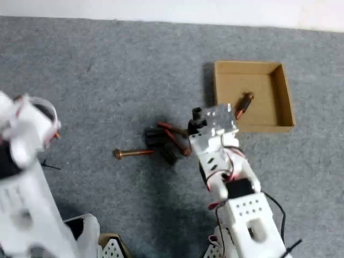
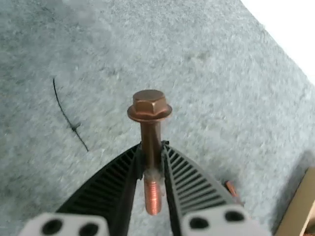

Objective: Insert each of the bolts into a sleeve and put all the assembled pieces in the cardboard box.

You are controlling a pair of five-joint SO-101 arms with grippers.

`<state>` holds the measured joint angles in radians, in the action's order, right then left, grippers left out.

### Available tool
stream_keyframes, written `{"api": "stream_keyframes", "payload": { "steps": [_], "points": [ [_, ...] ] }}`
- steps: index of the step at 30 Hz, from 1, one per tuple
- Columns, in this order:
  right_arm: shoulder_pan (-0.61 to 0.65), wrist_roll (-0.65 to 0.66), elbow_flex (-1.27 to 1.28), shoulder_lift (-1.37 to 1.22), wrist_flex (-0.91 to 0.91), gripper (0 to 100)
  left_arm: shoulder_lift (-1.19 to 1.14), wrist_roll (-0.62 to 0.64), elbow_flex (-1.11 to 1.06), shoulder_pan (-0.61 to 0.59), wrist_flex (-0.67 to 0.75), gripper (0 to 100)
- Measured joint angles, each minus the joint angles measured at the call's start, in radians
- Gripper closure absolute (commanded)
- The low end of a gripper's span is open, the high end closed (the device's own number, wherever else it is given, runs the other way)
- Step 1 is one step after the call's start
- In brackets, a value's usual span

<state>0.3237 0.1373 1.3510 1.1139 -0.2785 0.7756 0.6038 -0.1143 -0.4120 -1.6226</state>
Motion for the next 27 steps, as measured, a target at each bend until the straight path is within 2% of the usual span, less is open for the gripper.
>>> {"api": "stream_keyframes", "payload": {
  "steps": [6,13,17,21,24,27],
  "points": [
    [0.025,0.0,0.124,0.252,0.0,99.4,0.402,-0.018,-0.354,0.0,0.038,100],
    [0.1,0.0,0.253,0.505,0.0,99.4,0.749,-0.023,-0.786,0.02,0.292,100],
    [0.15,0.0,0.301,0.606,-0.012,99.4,0.882,-0.057,-0.951,0.097,0.414,100],
    [0.244,0.0,0.305,0.694,-0.149,99.4,0.985,-0.058,-1.059,0.21,0.531,100],
    [0.313,0.0,0.305,0.704,-0.218,99.4,1.028,-0.058,-1.122,0.292,0.621,100],
    [0.324,0.0,0.305,0.704,-0.222,99.4,1.036,-0.058,-1.137,0.334,0.718,100]
  ]
}}
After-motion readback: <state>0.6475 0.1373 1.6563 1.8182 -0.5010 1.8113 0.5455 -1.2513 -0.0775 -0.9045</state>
